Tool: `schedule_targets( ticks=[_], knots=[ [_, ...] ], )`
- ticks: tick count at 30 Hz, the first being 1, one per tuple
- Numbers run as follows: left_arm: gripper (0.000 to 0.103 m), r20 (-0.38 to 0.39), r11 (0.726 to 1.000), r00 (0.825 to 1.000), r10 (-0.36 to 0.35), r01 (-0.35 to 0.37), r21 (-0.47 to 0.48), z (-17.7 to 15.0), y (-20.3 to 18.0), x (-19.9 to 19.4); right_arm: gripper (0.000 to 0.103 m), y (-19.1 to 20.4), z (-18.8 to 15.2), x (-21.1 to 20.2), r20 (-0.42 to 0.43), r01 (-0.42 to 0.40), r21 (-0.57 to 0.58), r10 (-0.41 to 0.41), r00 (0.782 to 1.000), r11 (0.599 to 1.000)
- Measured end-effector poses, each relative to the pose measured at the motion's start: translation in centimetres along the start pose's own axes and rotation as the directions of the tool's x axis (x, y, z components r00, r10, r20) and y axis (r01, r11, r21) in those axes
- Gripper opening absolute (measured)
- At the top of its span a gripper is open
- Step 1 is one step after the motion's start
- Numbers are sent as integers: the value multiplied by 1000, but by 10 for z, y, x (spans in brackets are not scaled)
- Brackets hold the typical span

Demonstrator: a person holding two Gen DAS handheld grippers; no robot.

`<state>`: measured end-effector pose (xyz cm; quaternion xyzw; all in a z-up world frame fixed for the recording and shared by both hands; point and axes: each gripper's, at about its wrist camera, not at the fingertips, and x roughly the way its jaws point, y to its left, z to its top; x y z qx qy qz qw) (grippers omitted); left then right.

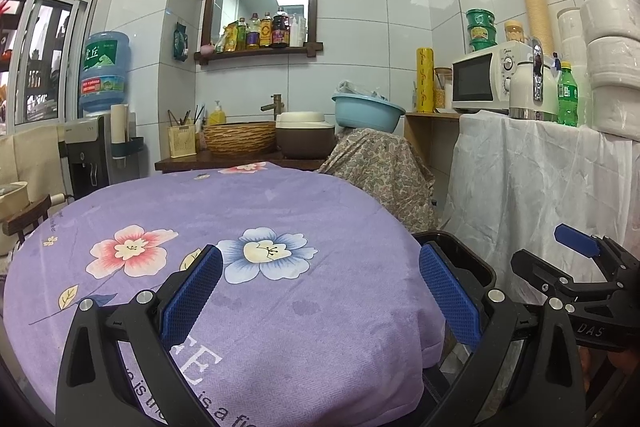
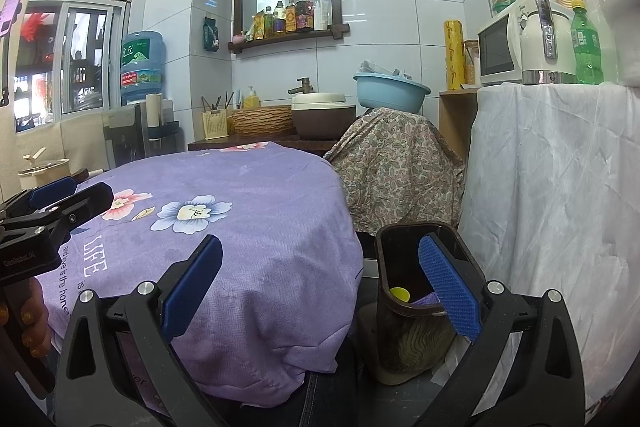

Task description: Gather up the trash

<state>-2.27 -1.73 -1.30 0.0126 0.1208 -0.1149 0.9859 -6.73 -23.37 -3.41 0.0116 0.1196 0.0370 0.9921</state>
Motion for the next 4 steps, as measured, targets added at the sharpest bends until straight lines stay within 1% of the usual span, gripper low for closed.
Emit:
schedule_targets(
  ticks=[4],
  knots=[
    [97, -3, 1000, 1000, 1, -1, -5, 2, 1, 1, 97, 0, 1, 0, 0, -1, 1, 1, 1000, 1000]
  ],
)
